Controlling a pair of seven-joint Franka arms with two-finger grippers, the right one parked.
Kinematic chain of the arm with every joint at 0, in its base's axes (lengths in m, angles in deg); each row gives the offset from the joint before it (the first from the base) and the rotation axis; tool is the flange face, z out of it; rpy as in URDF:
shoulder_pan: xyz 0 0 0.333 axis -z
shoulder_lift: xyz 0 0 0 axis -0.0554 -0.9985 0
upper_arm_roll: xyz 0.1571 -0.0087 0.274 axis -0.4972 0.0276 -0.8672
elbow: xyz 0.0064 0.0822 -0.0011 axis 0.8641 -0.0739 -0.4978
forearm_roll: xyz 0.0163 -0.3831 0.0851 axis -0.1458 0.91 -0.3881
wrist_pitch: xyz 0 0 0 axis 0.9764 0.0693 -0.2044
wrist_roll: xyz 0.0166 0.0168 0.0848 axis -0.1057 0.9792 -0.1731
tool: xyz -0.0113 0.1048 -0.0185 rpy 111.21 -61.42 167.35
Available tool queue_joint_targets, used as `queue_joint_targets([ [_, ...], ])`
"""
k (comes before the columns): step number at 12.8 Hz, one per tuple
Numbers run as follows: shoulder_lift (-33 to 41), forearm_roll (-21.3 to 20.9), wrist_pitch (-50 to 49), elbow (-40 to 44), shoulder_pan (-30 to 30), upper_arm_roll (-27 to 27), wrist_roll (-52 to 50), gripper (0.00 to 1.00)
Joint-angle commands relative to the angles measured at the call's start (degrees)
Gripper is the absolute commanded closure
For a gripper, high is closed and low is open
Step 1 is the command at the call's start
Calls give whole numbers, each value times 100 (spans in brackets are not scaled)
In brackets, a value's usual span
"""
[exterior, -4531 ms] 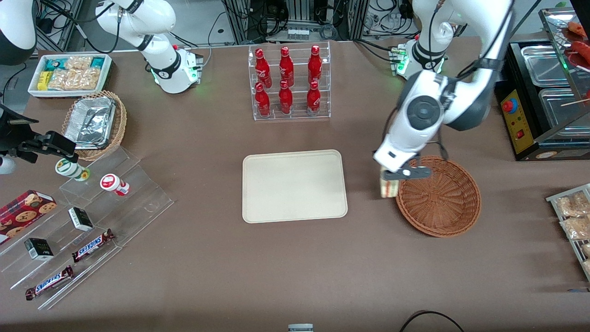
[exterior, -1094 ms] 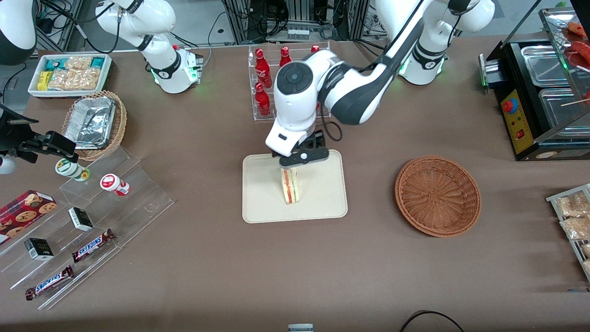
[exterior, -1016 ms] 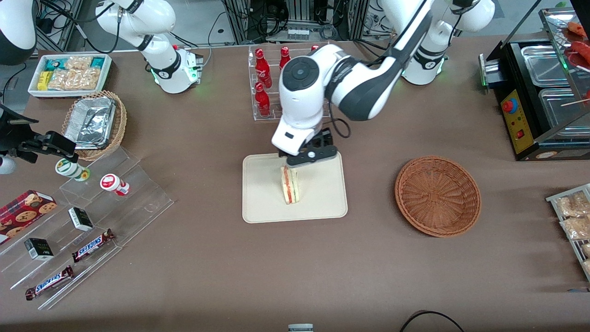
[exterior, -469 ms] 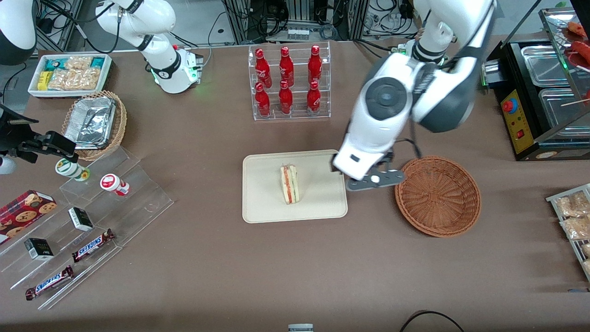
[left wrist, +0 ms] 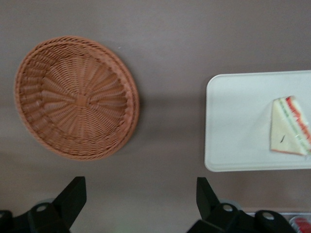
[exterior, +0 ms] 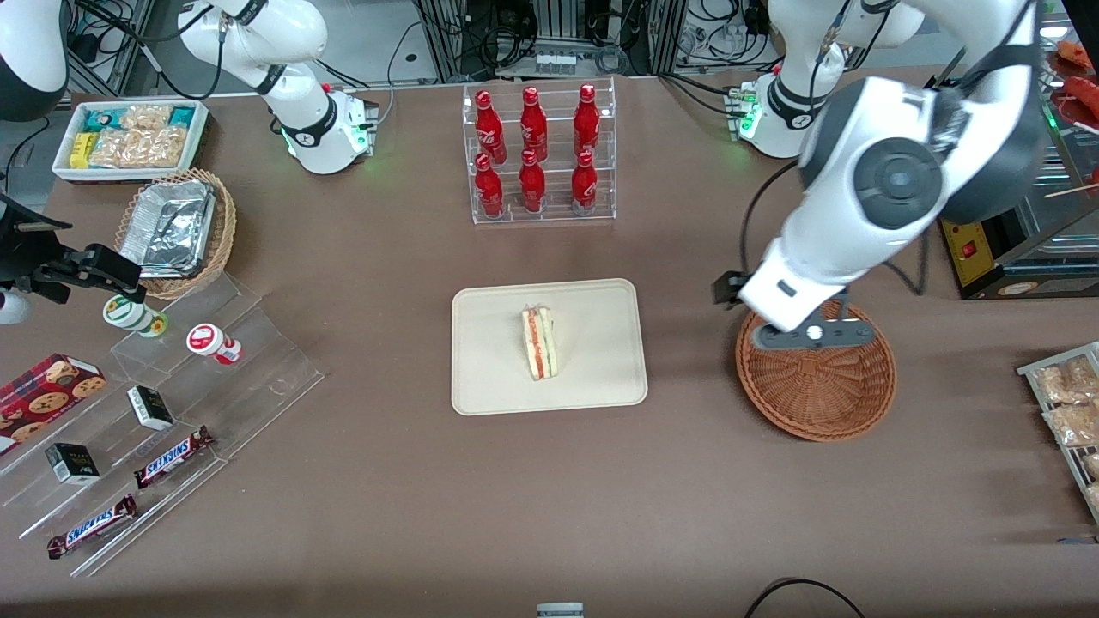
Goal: Place sandwich from basket to tray
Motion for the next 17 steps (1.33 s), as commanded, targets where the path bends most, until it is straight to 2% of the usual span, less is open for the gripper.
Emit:
queue_joint_targets([
  [1,511,97,-392,-317,-734,409,596,0],
  [3,722,80,-675,-317,-1377,797,878,0],
  [8,1434,71,-1430,-397,-1976,816,1608,0],
  [17,1672,-17,-1739,-440,-2038,659,1706,0],
])
